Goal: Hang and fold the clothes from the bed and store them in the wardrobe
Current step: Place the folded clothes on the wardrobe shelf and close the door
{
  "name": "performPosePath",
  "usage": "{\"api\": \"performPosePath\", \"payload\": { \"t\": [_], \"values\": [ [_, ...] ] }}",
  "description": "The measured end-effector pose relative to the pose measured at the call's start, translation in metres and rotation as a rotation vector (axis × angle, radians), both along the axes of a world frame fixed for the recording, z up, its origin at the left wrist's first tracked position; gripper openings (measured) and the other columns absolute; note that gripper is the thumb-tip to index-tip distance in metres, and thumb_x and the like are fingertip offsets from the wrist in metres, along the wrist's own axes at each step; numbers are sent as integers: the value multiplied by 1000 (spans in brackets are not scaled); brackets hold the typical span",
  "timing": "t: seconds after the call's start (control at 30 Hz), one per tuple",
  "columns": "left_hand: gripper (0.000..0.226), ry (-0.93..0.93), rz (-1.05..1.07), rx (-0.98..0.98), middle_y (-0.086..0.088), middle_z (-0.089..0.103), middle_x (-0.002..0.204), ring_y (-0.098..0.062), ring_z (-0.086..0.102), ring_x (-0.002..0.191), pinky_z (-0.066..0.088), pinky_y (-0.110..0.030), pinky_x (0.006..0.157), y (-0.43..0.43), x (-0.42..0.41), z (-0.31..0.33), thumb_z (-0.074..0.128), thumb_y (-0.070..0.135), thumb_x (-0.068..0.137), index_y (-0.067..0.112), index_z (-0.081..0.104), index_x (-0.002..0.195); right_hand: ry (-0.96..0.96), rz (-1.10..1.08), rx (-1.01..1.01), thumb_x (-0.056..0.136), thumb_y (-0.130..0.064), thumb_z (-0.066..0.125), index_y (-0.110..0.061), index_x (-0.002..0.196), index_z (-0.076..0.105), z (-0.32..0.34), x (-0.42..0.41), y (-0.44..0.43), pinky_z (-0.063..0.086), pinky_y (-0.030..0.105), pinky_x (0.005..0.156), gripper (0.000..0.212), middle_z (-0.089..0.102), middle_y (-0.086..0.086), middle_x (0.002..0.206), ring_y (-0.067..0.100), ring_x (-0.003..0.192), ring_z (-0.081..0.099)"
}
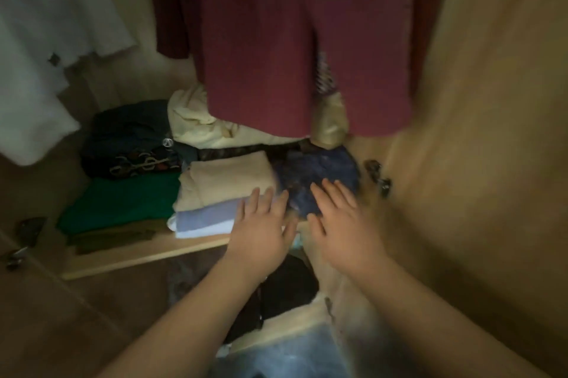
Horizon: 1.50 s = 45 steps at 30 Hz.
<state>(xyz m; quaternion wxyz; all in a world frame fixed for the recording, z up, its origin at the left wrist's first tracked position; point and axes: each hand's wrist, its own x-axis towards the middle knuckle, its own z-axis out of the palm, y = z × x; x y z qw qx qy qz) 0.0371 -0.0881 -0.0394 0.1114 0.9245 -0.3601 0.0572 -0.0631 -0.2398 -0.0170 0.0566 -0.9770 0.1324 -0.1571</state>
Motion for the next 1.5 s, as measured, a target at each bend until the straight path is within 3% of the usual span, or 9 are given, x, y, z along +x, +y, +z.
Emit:
{"api": "performPosePath", "payload": {
  "t": [0.47,0.6,0.8,0.93,1.03,1.13,1.3,1.37,1.5],
  "values": [
    [66,116,-372,68,0,14,166,-23,4,153,7,-48,123,-112,-251,-22,16,64,94,36,16,154,-151,-288,169,89,-24,45,-12,145,44,-28,-326,-47,22,28,120,56,45,4,149,18,144,32],
    [66,103,-429,26,-1,19,165,-25,8,153,10,-47,121,-130,-277,-11,16,63,93,32,23,151,-306,-406,263,87,-13,58,-17,130,57,-21,-365,-67,26,16,112,43,58,-1,129,17,125,47],
    [63,115,-400,-35,-3,20,165,-26,8,153,14,-48,123,-132,-272,6,24,60,97,31,23,153,-300,-446,471,101,-28,49,-19,153,30,5,-345,-99,19,31,120,57,36,0,156,15,145,29],
    [62,123,-352,-19,-3,17,166,-25,7,153,13,-48,123,-112,-261,7,27,58,99,31,20,155,-351,-393,636,97,-41,52,-32,134,43,6,-324,-88,47,41,104,40,58,-14,128,2,119,54],
    [62,128,-296,-23,-2,16,166,-24,7,153,12,-47,123,-90,-248,4,28,58,100,31,18,155,-397,-356,658,93,-42,56,-46,134,35,-9,-322,-72,48,32,95,47,54,-30,124,-12,115,52],
    [61,143,-241,-33,0,15,166,-23,6,153,12,-45,123,-63,-235,-3,29,57,100,33,17,155,-356,-295,630,90,-39,61,-36,145,32,-18,-318,-54,44,39,107,62,50,-18,137,0,129,46],
    [62,183,-175,-39,2,21,164,-21,10,153,15,-42,122,-17,-211,-17,35,55,98,33,20,154,-286,-73,534,88,-33,61,-34,136,39,-25,-286,-4,46,37,101,53,50,-17,125,4,122,49],
    [61,194,-142,-61,4,25,163,-20,13,153,18,-42,122,1,-198,-17,38,54,98,34,22,153,-245,12,486,91,-33,58,-27,149,27,-31,-264,15,37,34,111,66,43,-12,142,7,134,40],
    [60,201,-45,-116,3,31,160,-21,19,151,20,-42,123,39,-164,-11,42,49,99,30,26,153,-197,153,367,95,-43,44,-39,156,-8,-41,-209,47,8,16,117,80,-5,-26,162,-5,148,3]
  ]
}}
